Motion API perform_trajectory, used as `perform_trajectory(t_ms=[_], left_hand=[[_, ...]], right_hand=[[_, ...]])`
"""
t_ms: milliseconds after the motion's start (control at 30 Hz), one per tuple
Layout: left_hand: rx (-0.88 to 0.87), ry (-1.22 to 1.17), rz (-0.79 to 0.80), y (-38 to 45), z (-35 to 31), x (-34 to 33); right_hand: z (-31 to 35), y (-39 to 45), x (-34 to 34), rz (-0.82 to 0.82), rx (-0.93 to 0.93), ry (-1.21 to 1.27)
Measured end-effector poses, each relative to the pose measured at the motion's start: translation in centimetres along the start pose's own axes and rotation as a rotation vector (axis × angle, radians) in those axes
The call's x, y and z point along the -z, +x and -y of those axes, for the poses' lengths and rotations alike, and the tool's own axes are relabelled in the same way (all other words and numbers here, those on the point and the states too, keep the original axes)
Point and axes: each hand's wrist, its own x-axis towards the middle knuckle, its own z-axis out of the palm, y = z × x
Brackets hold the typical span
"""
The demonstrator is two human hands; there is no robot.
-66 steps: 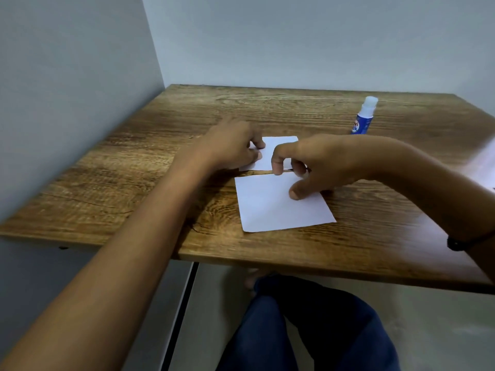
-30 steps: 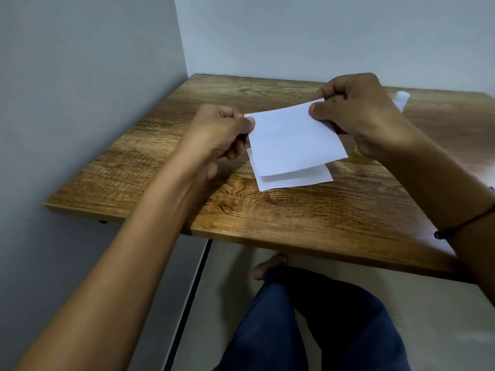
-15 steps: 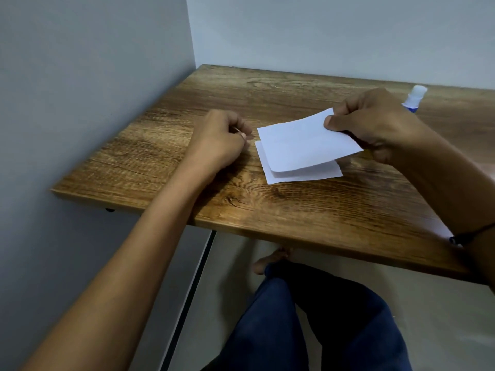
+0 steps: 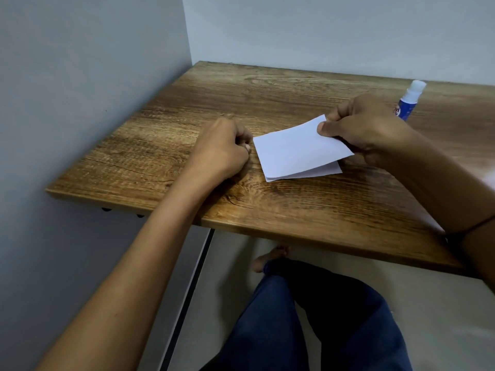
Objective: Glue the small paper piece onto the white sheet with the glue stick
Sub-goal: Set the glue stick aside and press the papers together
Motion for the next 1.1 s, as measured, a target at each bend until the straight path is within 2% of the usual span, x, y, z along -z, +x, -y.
perform_trajectory(t_ms=[333, 567, 700, 833, 900, 1000, 1100], left_hand=[[-0.042, -0.061, 0.026, -0.32, -0.07, 0.21], [-0.213, -0.029, 0.212, -0.54, 0.1, 0.55], [-0.202, 0.028, 0.308, -0.24, 0.22, 0.7], [-0.193, 0.117, 0.322, 0.03, 0.18, 0.51], [-0.198, 0.136, 0.32, -0.03, 0.13, 0.43], [-0.2, 0.134, 0.311, -0.22, 0.08, 0.33], [-0.204, 0.144, 0.293, -0.4, 0.03, 0.14]], right_hand=[[-0.04, 0.02, -0.28, -0.013, 0.011, -0.057], [-0.2, 0.04, -0.4, -0.022, 0.018, -0.077], [-0.33, 0.14, -0.61, -0.023, 0.028, -0.094], [-0.39, 0.36, -0.61, -0.039, 0.033, -0.16], [-0.37, 0.32, -0.72, -0.057, 0.081, -0.221], [-0.27, -0.02, -0.91, -0.149, 0.282, -0.494], [-0.55, -0.11, -0.91, -0.202, 0.406, -0.634]])
